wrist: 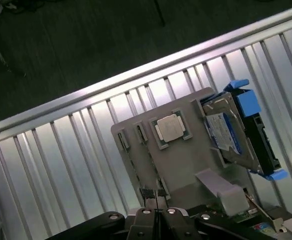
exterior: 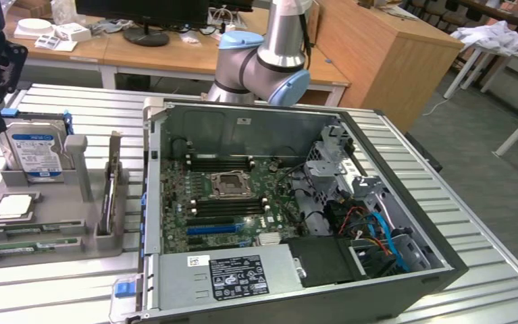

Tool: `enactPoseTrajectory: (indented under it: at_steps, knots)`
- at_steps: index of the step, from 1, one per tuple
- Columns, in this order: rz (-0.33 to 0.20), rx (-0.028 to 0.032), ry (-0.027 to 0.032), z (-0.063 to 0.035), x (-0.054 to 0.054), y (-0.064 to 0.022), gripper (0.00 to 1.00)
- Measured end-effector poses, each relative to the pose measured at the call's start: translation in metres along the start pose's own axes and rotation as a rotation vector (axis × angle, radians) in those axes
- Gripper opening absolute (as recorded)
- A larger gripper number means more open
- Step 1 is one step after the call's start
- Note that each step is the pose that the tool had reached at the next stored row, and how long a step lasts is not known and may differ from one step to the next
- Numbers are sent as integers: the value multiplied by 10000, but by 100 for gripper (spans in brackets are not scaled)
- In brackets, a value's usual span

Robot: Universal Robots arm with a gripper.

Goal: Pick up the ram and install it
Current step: 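Pick up the ram and move it above insertion slot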

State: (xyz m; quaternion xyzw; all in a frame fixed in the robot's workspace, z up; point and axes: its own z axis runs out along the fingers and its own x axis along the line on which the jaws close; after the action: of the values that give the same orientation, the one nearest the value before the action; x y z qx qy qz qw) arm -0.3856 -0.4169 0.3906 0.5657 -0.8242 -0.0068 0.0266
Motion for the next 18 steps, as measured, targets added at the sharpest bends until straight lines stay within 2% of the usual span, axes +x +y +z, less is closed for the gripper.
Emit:
enactPoseTrajectory:
  at_steps: [6,18]
  knots:
    - [-826,30,34,1,1,2,11]
    - [-2815,102,116,2,1,3,11]
